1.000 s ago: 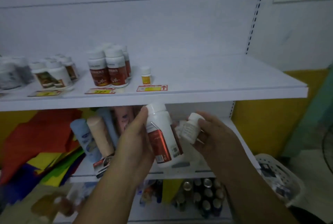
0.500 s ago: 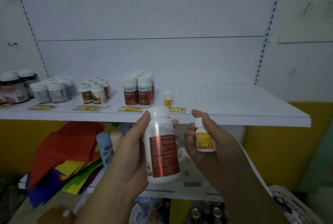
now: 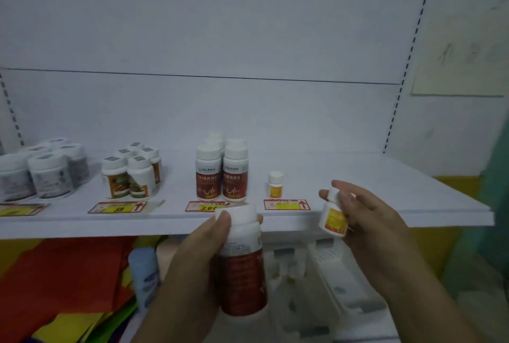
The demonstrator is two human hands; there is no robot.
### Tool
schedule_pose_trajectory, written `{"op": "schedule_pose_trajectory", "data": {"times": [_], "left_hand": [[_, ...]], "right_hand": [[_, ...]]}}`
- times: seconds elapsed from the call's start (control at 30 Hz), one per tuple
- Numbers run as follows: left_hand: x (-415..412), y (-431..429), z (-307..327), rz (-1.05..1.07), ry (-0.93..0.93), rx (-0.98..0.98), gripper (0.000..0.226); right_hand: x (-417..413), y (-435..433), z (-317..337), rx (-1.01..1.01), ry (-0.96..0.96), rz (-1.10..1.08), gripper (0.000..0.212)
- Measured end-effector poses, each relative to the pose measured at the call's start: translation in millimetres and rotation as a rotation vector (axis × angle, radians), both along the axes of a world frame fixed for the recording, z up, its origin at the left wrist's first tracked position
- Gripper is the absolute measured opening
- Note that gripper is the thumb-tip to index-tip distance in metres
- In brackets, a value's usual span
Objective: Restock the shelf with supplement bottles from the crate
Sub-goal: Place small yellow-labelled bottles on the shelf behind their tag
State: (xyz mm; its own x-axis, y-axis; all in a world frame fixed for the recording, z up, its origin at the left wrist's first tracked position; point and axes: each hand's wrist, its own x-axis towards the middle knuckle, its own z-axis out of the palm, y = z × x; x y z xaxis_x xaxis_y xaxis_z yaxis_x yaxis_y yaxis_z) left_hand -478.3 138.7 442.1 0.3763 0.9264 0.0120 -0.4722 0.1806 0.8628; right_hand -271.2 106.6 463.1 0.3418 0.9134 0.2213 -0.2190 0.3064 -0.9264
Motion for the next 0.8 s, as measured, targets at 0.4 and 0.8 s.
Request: {"op": "schedule_pose_trajectory", "data": {"times": [0.4, 0.8], "left_hand": [[35.7, 71.2, 7.1, 0.123, -0.03, -0.055, 0.048], [47.7, 90.6, 58.1, 0.261, 0.071, 0.251, 0.053]], "right_hand": [[46.6, 125.8, -8.0, -0.092, -0.702, -0.202, 0.026], [70.9, 157.0, 6.9, 0.15, -0.706, -0.12, 0.048]]}}
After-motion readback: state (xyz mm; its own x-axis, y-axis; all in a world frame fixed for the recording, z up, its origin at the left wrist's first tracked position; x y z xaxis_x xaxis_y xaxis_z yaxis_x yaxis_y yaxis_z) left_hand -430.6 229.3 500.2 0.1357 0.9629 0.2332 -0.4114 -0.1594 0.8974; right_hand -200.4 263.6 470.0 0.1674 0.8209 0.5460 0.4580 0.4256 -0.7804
